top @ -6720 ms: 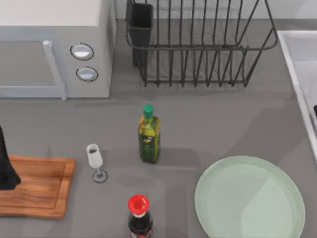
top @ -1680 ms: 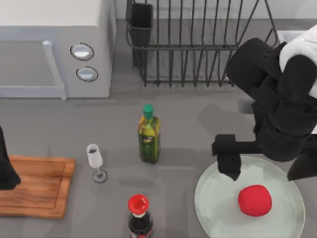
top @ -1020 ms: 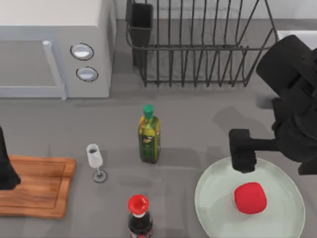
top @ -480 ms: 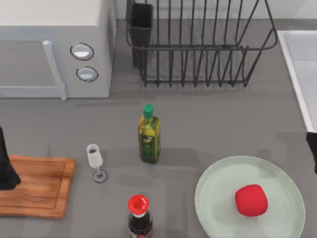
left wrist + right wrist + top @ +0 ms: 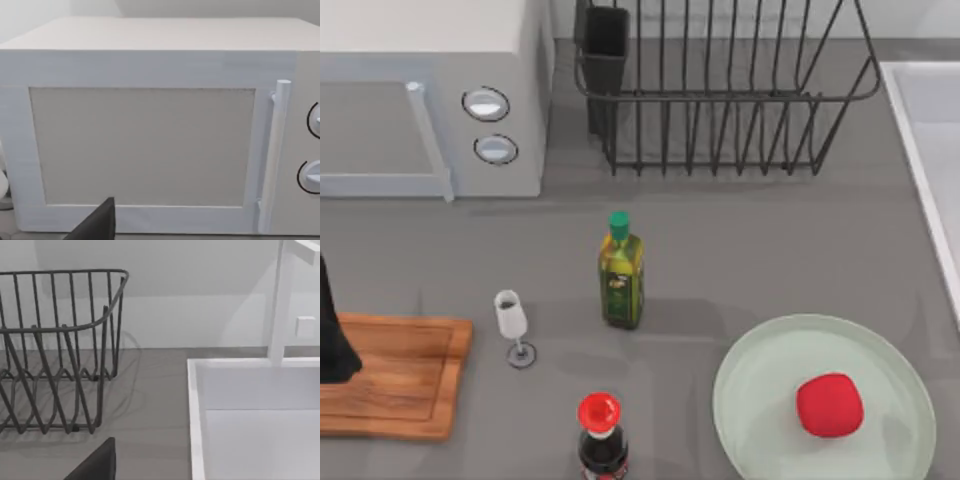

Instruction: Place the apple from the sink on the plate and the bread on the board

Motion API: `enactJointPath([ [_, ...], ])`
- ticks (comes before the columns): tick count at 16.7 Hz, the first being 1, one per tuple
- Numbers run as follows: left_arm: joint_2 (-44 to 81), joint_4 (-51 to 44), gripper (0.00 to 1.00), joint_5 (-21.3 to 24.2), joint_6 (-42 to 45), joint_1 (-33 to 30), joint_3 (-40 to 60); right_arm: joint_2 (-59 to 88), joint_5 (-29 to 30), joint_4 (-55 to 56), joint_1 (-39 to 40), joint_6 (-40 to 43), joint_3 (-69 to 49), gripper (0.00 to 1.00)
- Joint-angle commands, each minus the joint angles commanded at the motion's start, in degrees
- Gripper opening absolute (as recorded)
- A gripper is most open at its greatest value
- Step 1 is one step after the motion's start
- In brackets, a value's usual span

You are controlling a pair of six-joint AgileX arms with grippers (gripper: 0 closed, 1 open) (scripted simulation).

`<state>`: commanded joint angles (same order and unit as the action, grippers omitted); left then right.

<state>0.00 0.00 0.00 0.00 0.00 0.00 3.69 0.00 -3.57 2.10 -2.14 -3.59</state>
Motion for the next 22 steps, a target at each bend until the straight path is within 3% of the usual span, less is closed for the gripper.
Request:
enactJointPath([
  [8,0.0,0.0,1.0,0.0,0.0,0.0,0.0,-3.7,0.0,3.6,-2.1,2.1,3.6,1.0],
  [12,6.1,-4.2,1.0,0.0,0.7,1.2,5.2,-3.7,0.0,3.6,-2.1,2.1,3.6,1.0],
  [16,21.8,-13.5,1.0,0.1,2.1,4.0,16.7,-3.7,0.0,3.6,-2.1,2.1,3.6,1.0],
  [22,56.3,-31.1,1.0,0.1,4.9,9.2,38.5,-3.7,0.0,3.6,-2.1,2.1,3.6,1.0],
])
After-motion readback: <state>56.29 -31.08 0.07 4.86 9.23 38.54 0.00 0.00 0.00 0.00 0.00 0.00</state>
